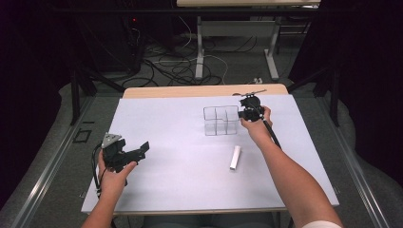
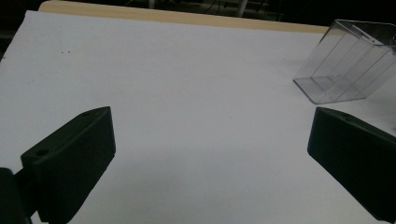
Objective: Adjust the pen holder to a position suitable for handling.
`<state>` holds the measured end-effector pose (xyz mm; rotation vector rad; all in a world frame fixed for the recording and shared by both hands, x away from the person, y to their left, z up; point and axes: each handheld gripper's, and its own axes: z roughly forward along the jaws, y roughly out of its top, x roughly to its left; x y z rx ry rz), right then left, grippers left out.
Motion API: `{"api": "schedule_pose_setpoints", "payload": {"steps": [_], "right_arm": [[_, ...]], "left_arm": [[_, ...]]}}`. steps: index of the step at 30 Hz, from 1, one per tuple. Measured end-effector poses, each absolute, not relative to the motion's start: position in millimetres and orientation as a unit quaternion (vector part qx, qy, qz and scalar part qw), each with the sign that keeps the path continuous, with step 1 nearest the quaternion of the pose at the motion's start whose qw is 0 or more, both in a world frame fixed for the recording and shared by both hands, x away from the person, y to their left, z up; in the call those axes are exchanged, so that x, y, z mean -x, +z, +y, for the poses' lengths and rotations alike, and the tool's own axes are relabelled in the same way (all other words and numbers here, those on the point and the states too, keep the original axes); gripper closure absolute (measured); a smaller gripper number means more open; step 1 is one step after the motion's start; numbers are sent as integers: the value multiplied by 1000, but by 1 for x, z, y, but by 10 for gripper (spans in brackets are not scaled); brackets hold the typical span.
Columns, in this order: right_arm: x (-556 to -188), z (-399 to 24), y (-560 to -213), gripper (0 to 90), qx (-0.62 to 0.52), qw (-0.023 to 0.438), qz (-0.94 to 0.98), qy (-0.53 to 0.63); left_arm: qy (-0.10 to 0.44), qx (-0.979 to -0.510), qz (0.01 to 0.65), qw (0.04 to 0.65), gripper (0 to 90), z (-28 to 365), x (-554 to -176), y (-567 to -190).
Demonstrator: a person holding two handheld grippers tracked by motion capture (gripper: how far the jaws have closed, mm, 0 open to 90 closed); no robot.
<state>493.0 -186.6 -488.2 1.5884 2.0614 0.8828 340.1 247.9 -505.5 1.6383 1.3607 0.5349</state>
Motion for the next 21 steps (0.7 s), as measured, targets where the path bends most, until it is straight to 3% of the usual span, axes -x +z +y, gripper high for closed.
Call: {"api": "schedule_pose_setpoints", "payload": {"steps": [21], "right_arm": [[-482,-158,-490,900,-545,183,749,328]], "left_arm": [[212,-668,551,453,9,245,-341,-507]]}}
